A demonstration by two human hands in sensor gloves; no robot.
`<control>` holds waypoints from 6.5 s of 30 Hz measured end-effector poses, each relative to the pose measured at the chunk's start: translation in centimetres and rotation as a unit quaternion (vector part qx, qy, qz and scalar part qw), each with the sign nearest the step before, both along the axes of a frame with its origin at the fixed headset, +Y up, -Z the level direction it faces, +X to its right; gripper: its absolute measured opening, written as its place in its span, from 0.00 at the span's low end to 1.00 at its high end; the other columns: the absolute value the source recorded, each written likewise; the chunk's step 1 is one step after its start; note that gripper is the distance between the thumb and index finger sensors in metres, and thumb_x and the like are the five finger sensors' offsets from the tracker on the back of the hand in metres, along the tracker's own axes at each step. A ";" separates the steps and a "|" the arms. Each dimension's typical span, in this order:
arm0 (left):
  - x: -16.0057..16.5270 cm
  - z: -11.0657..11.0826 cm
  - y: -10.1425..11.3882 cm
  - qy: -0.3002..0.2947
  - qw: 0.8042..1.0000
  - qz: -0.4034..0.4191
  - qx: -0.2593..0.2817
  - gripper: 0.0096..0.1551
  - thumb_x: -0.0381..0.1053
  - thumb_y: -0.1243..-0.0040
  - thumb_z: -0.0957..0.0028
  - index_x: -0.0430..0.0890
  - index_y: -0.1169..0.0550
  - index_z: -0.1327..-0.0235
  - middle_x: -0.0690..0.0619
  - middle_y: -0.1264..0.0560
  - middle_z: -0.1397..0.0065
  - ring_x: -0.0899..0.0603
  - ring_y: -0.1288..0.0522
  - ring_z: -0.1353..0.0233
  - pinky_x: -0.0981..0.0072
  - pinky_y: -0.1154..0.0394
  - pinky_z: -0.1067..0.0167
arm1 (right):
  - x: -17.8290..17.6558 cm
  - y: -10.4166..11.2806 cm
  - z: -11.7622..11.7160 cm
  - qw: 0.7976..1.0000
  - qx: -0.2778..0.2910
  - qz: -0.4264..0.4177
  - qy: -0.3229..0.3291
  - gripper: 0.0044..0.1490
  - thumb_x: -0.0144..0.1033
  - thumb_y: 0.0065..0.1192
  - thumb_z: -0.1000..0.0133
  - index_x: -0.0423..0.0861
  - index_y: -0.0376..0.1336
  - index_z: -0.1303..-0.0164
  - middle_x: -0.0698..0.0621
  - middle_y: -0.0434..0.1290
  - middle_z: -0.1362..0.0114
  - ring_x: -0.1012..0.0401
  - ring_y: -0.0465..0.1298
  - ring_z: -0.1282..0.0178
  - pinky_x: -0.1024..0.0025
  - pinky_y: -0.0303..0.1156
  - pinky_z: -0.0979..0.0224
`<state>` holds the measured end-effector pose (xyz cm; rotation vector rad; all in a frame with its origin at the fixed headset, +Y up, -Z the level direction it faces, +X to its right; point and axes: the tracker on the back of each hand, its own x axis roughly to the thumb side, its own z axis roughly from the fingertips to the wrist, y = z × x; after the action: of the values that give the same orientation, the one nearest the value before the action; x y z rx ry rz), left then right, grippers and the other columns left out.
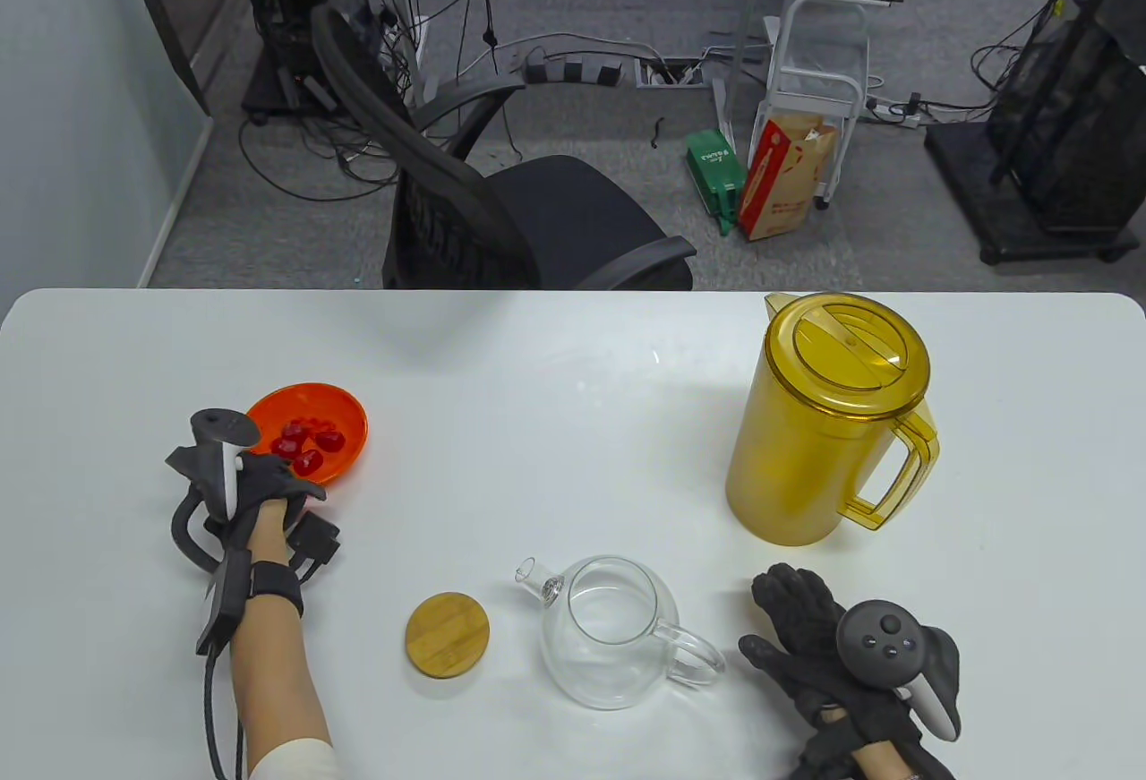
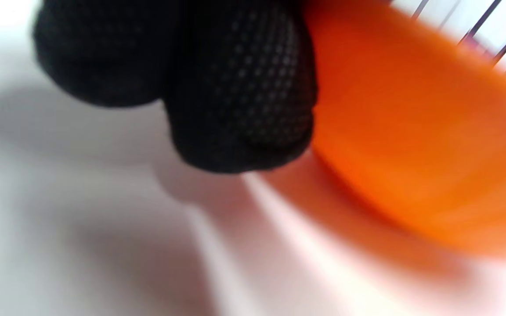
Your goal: Make wolfberry and red date tea
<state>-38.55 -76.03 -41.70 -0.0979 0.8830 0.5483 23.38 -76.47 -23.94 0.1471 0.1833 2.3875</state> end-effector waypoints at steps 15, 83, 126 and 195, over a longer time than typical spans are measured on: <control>11.1 5.6 6.9 -0.244 0.936 0.087 0.238 0.24 0.50 0.43 0.40 0.32 0.26 0.44 0.44 0.15 0.65 0.51 0.12 0.75 0.61 0.15 0.74 | -0.3 0.2 0.2 1.000 0.019 0.001 0.010 0.47 0.48 0.64 0.40 0.44 0.51 0.14 0.43 0.48 0.09 0.46 0.43 0.13 0.42 0.42 0.18; 21.1 12.2 11.0 -0.344 0.881 0.062 0.319 0.22 0.50 0.41 0.39 0.40 0.29 0.40 0.39 0.17 0.50 0.42 0.10 0.62 0.56 0.15 0.66 | -0.8 0.4 0.9 0.998 0.054 -0.013 0.024 0.46 0.48 0.64 0.40 0.43 0.52 0.15 0.43 0.49 0.10 0.46 0.44 0.14 0.42 0.43 0.18; 3.1 7.7 -2.3 -0.065 0.981 0.163 0.088 0.29 0.49 0.45 0.38 0.29 0.32 0.35 0.37 0.16 0.53 0.44 0.10 0.63 0.56 0.15 0.66 | -0.9 -0.5 0.4 1.000 0.000 0.000 0.013 0.46 0.48 0.64 0.40 0.43 0.52 0.15 0.43 0.49 0.10 0.46 0.44 0.14 0.42 0.42 0.18; 15.8 16.7 0.2 -0.599 0.787 0.050 0.137 0.46 0.64 0.48 0.38 0.42 0.50 0.18 0.37 0.53 0.12 0.31 0.60 0.15 0.33 0.61 0.28 | 7.1 3.9 -5.3 0.893 0.195 -0.236 -0.331 0.57 0.43 0.68 0.42 0.41 0.37 0.15 0.34 0.47 0.14 0.37 0.56 0.19 0.38 0.50 0.20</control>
<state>-22.74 -75.82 -25.03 -0.1971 -0.4619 0.5719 30.44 -72.60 -29.23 -0.3968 -0.5922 1.8308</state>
